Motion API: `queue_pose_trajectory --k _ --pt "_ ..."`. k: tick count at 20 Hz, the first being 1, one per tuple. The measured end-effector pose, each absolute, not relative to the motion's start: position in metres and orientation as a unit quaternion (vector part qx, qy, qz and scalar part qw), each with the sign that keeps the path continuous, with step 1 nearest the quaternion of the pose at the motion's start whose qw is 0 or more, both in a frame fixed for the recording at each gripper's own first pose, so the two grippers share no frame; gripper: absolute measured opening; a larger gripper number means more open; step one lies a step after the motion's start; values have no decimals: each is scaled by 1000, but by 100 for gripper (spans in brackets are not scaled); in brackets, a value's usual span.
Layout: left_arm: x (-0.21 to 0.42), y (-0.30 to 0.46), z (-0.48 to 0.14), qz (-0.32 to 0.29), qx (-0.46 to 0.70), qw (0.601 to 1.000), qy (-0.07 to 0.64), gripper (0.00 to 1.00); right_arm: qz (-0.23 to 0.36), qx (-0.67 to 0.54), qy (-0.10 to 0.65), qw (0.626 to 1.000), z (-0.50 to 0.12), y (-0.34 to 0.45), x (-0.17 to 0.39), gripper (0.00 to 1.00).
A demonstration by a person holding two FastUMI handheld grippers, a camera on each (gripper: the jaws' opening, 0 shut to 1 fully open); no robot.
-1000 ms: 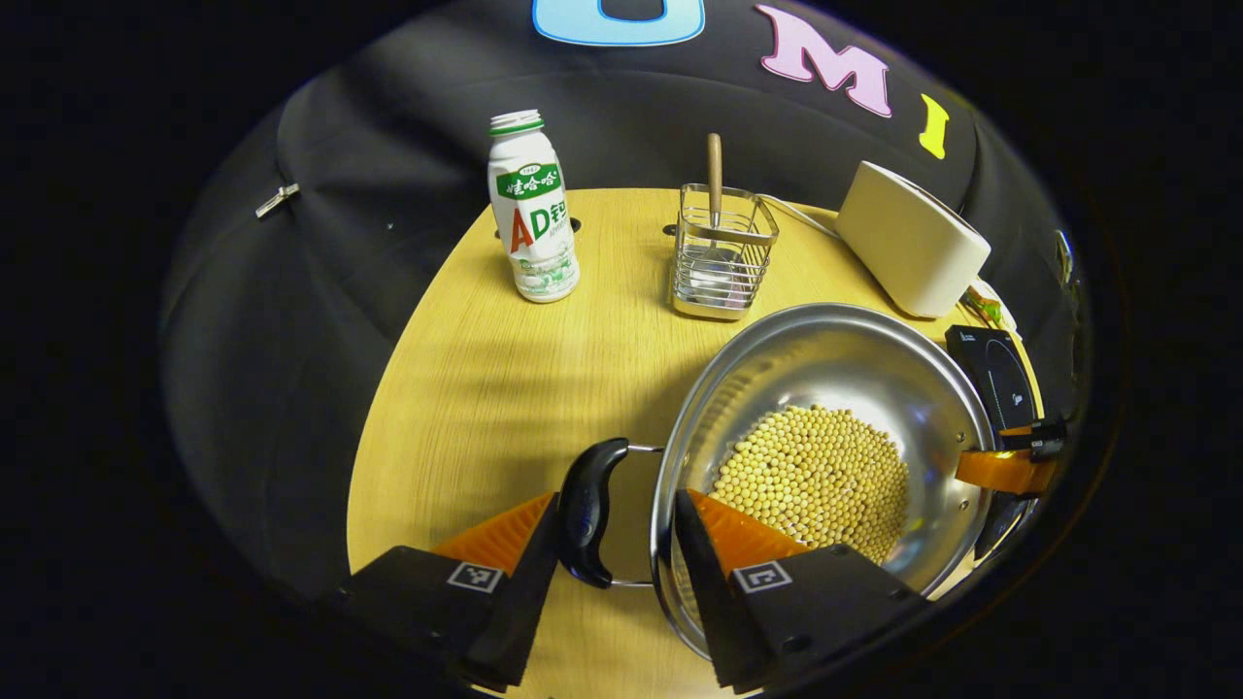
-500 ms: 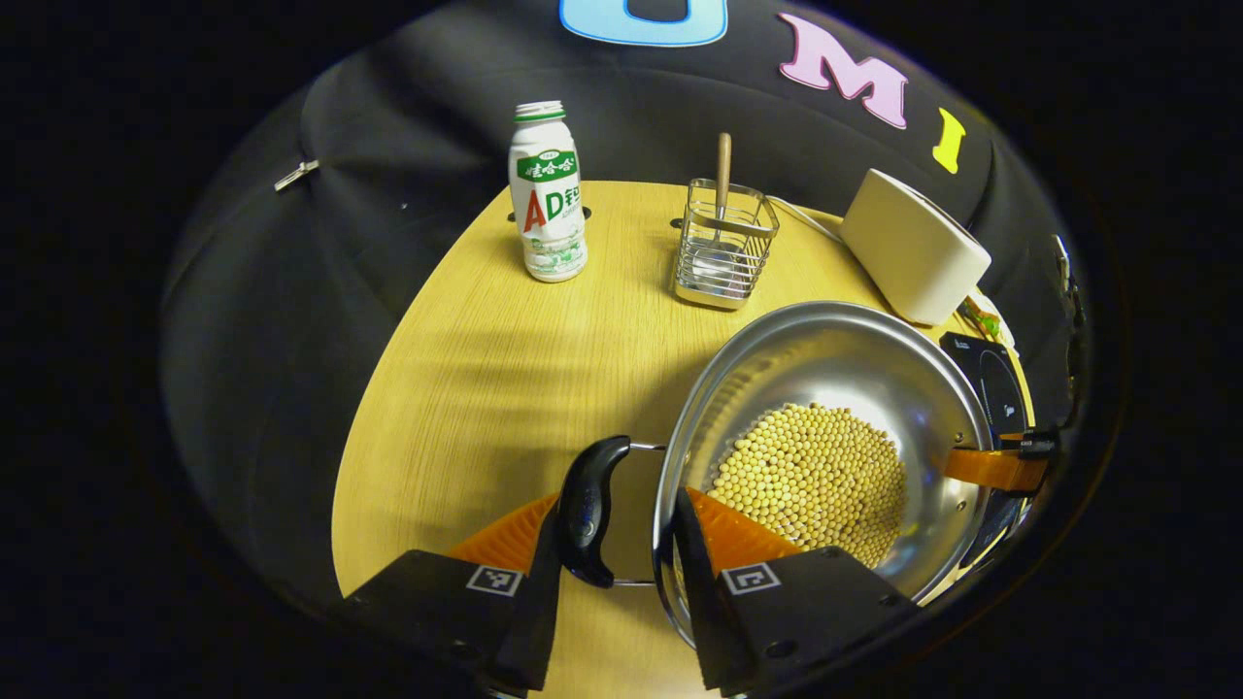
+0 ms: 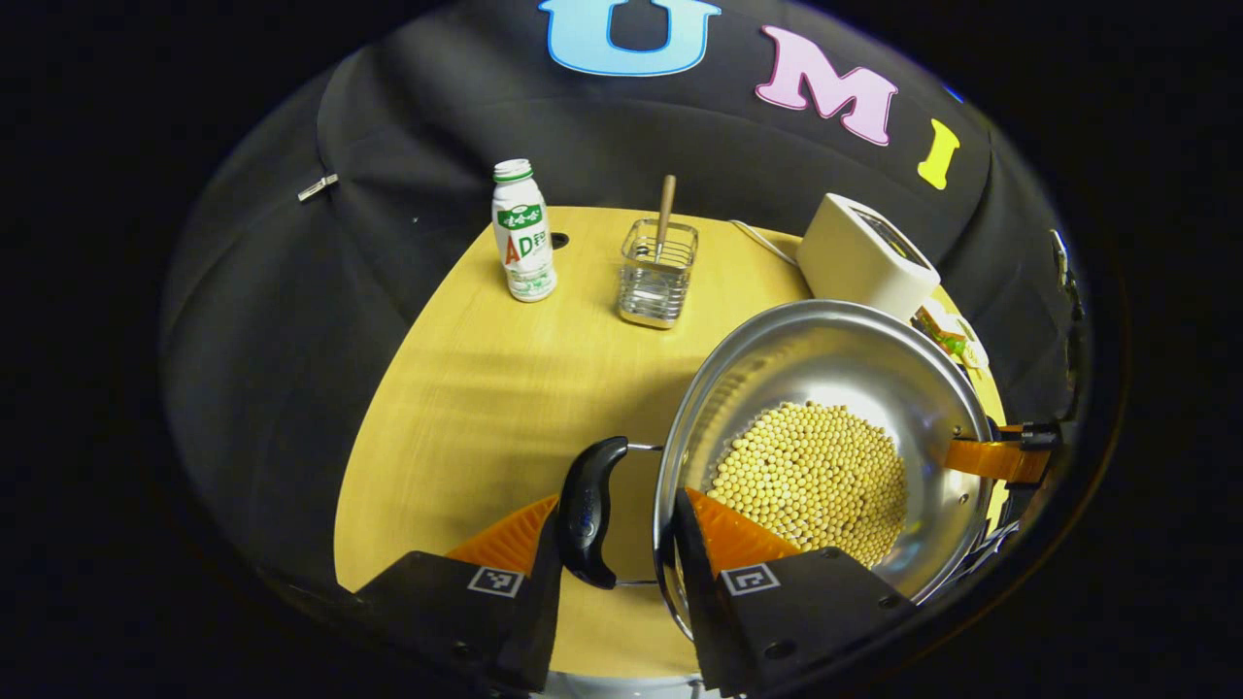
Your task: First push the handle of the pot to place it horizontally, then grasp the pot with both hands and set it on the induction cooktop.
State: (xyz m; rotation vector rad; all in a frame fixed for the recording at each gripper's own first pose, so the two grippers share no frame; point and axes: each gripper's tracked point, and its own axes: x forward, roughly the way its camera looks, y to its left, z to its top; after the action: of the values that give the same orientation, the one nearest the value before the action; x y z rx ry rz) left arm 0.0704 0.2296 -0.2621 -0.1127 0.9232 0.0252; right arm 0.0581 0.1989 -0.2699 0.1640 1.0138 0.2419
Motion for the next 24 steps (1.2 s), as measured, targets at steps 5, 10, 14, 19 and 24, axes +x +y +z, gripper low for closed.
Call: queue_pose_trajectory --k 5,10,14,19,24 --pt "74 168 -246 -3 -57 897 437 59 98 86 477 869 -255 131 53 49" --pt "89 105 -231 -30 -33 902 429 59 74 107 479 868 -255 67 55 48" --pt "100 63 -228 -41 -25 902 429 59 60 119 478 868 -257 22 57 48" --pt "110 22 -232 -47 -17 898 437 59 53 128 482 865 -266 -21 58 48" --pt "120 -11 -246 -48 -32 893 446 59 51 124 479 867 -279 -51 70 48"
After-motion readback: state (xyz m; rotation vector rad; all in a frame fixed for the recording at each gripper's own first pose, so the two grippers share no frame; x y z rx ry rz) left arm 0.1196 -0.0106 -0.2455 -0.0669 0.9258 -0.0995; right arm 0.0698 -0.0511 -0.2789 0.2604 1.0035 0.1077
